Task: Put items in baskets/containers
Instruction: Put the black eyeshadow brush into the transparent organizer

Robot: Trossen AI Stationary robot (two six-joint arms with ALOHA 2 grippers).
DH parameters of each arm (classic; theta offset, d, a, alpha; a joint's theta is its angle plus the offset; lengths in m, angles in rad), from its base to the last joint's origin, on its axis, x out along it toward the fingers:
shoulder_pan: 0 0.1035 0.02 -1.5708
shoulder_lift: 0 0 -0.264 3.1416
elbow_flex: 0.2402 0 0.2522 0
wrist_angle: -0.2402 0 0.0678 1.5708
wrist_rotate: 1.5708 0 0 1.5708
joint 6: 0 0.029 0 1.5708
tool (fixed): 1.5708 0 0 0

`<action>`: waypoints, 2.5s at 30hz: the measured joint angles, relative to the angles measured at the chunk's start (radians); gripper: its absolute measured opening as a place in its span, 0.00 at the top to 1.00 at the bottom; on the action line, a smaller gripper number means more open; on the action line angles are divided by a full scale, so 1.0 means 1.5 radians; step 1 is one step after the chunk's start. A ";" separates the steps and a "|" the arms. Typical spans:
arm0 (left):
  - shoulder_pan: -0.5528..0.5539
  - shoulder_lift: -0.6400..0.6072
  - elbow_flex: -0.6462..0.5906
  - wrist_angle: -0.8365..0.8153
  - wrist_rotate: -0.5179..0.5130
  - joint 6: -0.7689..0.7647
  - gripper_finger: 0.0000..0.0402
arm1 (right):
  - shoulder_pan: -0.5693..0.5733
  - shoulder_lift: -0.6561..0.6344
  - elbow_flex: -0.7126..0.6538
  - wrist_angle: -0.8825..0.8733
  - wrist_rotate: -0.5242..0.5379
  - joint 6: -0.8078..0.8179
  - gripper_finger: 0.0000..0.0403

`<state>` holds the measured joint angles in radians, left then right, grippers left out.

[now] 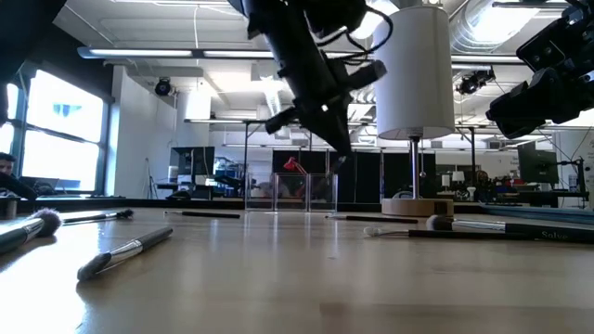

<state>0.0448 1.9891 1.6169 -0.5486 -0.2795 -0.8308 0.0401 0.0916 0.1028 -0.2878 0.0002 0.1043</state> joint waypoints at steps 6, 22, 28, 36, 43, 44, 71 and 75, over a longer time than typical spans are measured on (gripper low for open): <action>0.009 -0.115 -0.084 0.033 -0.081 0.048 1.00 | 0.000 0.000 0.000 0.000 0.000 0.000 1.00; 0.168 -0.405 -0.541 0.667 0.008 0.324 1.00 | 0.000 0.000 0.001 -0.001 0.000 0.000 1.00; 0.300 -0.409 -0.652 0.944 0.169 0.412 1.00 | 0.000 0.000 0.001 0.000 0.001 0.000 1.00; 0.468 -0.409 -0.683 0.990 0.348 0.430 1.00 | 0.000 0.000 0.001 0.000 0.003 0.000 1.00; 0.526 -0.363 -0.683 0.992 0.444 0.434 1.00 | 0.000 0.000 0.001 0.000 0.003 0.000 1.00; 0.528 -0.357 -0.683 0.999 0.452 0.434 1.00 | 0.000 0.000 0.001 0.000 0.003 0.000 1.00; 0.522 -0.301 -0.679 1.020 0.455 0.504 1.00 | 0.000 0.000 0.000 0.000 0.003 0.000 1.00; 0.505 -0.286 -0.679 1.011 0.436 0.528 1.00 | 0.000 0.000 -0.001 0.000 0.003 0.000 1.00</action>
<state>0.8017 1.5608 0.5980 0.9685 0.3745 -0.0385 0.0399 0.0917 0.1020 -0.2878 0.0040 0.1043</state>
